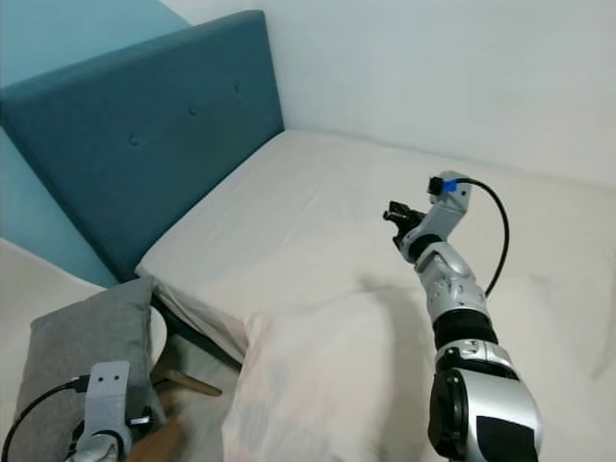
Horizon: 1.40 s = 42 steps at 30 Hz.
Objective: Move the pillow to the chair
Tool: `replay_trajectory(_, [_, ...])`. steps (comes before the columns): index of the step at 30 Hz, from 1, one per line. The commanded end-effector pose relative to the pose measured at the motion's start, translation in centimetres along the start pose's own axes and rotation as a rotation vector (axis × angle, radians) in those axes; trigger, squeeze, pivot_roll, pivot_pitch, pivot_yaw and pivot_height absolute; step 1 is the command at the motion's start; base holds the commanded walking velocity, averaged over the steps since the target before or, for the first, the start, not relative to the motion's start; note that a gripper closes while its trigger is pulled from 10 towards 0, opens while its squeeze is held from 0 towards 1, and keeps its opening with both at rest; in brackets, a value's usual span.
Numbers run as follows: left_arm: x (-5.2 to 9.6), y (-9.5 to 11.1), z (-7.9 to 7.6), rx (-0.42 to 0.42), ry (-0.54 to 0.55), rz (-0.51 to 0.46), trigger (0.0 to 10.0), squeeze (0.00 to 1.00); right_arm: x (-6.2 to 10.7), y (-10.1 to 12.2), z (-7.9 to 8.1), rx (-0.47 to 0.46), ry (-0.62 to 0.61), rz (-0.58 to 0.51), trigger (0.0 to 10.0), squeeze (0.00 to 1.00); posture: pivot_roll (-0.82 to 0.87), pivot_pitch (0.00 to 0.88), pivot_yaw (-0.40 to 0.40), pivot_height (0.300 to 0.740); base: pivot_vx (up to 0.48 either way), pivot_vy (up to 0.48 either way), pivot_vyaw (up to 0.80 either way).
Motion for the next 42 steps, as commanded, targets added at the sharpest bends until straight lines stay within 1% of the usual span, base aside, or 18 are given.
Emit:
replay_trajectory(1, [0.3, -1.0, 0.0, -0.007, -0.006, 0.029, 10.0, 0.00, 0.4, -0.6, -0.9, -0.014, -0.038, 0.017, 10.0, 0.00, -0.20, 0.013, 0.057, 0.616, 0.000, 0.000, 0.00])
replay_trajectory(5, [0.3, -1.0, -0.1, -0.008, -0.010, 0.030, 10.0, 0.00, 1.0, -0.9, -2.9, 0.038, -0.123, 0.059, 10.0, 0.00, -0.20, 0.015, 0.058, 0.596, 0.000, 0.000, 0.00])
replay_trajectory(9, [0.3, -1.0, -0.1, -0.009, -0.014, 0.030, 10.0, 0.00, 1.5, -1.1, -3.9, 0.067, -0.162, 0.080, 10.0, 0.00, -0.20, 0.015, 0.058, 0.576, 0.000, 0.000, 0.00])
replay_trajectory(13, [0.3, -1.1, -0.1, -0.011, -0.017, 0.032, 10.0, 0.00, 2.3, -1.3, -5.4, 0.054, -0.219, 0.088, 10.0, 0.00, -0.21, 0.017, 0.056, 0.561, 0.000, 0.000, 0.00])
replay_trajectory(14, [0.4, -1.2, -0.1, -0.011, -0.018, 0.032, 10.0, 0.00, 2.6, -1.4, -6.0, 0.050, -0.243, 0.089, 10.0, 0.07, -0.21, 0.017, 0.056, 0.556, 0.000, 0.000, 0.00])
replay_trajectory(15, [0.4, -1.2, -0.2, -0.012, -0.020, 0.033, 10.0, 0.00, 2.9, -1.4, -6.5, 0.041, -0.266, 0.087, 10.0, 0.32, -0.21, 0.017, 0.057, 0.551, 0.000, 0.000, 0.00])
replay_trajectory(16, [0.4, -1.2, -0.2, -0.013, -0.021, 0.034, 10.0, 0.00, 3.1, -1.3, -7.0, 0.027, -0.279, 0.081, 10.0, 0.79, -0.21, 0.017, 0.057, 0.546, 0.000, 0.000, 0.00])
replay_trajectory(17, [0.4, -1.3, -0.2, -0.014, -0.021, 0.034, 10.0, 0.00, 3.2, -1.2, -7.2, 0.017, -0.287, 0.076, 10.0, 0.79, -0.21, 0.017, 0.057, 0.541, 0.000, 0.000, 0.00])
replay_trajectory(18, [0.4, -1.3, -0.2, -0.015, -0.023, 0.035, 10.0, 0.00, 3.5, -1.0, -7.6, 0.017, -0.293, 0.064, 10.0, 1.00, -0.21, 0.016, 0.058, 0.537, 0.000, 0.000, 0.00])
replay_trajectory(22, [0.4, -1.3, -0.3, -0.019, -0.030, 0.036, 10.0, 0.00, 3.9, -0.6, -8.4, 0.029, -0.306, 0.051, 10.0, 1.00, -0.22, 0.015, 0.060, 0.532, 0.000, 0.000, 0.00])
replay_trajectory(24, [0.4, -1.2, -0.5, -0.024, -0.039, 0.035, 10.0, 0.00, 4.9, 0.2, -10.3, 0.070, -0.373, 0.051, 10.0, 1.00, -0.22, 0.012, 0.060, 0.532, 0.000, 0.000, 0.00])
replay_trajectory(26, [0.4, -1.2, -0.6, -0.024, -0.040, 0.035, 10.0, 0.00, 5.1, 0.4, -10.6, 0.076, -0.385, 0.054, 10.0, 1.00, -0.22, 0.012, 0.060, 0.532, 0.000, 0.000, 0.00])
replay_trajectory(30, [0.4, -1.2, -0.7, -0.029, -0.048, 0.035, 10.0, 0.00, 7.3, 0.8, -13.8, 0.151, -0.507, 0.144, 10.0, 1.00, -0.23, 0.012, 0.057, 0.532, 0.000, 0.000, 0.00])
replay_trajectory(31, [0.4, -1.2, -0.7, -0.029, -0.048, 0.035, 10.0, 0.00, 7.3, 0.8, -13.8, 0.151, -0.507, 0.144, 10.0, 1.00, -0.23, 0.012, 0.057, 0.532, 0.000, 0.000, 0.00])
replay_trajectory(32, [0.4, -1.3, -0.8, -0.029, -0.049, 0.037, 10.0, 0.00, 8.3, 1.1, -14.9, 0.152, -0.552, 0.163, 10.0, 1.00, -0.23, 0.012, 0.055, 0.532, 0.000, 0.000, 0.00])
replay_trajectory(34, [0.4, -1.4, -0.8, -0.030, -0.050, 0.038, 10.0, 0.00, 8.8, 1.2, -15.6, 0.155, -0.578, 0.175, 10.0, 1.00, -0.23, 0.012, 0.055, 0.532, 0.000, 0.000, 0.00])
replay_trajectory(38, [0.5, -1.6, -0.8, -0.032, -0.051, 0.043, 10.0, 0.00, 10.9, 1.0, -17.5, 0.119, -0.646, 0.213, 10.0, 1.00, -0.24, 0.016, 0.054, 0.532, 0.000, 0.000, 0.00])
replay_trajectory(42, [0.6, -1.7, -0.9, -0.034, -0.054, 0.047, 10.0, 0.00, 11.8, -1.1, -17.7, 0.014, -0.640, 0.246, 10.0, 1.00, -0.26, 0.028, 0.058, 0.532, 0.000, 0.000, 0.00])
Point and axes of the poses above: a point about 5 cm out from each wrist's last joint towards the gripper, its own x axis pointing back from the gripper into the wrist, its own y axis along the axis of the wrist's last joint, z = x × y, the point moved 2 cm from there along -x, pointing out of the wrist towards the gripper, and after that the axes turned 8 degrees about x, right-handed, at the moved point
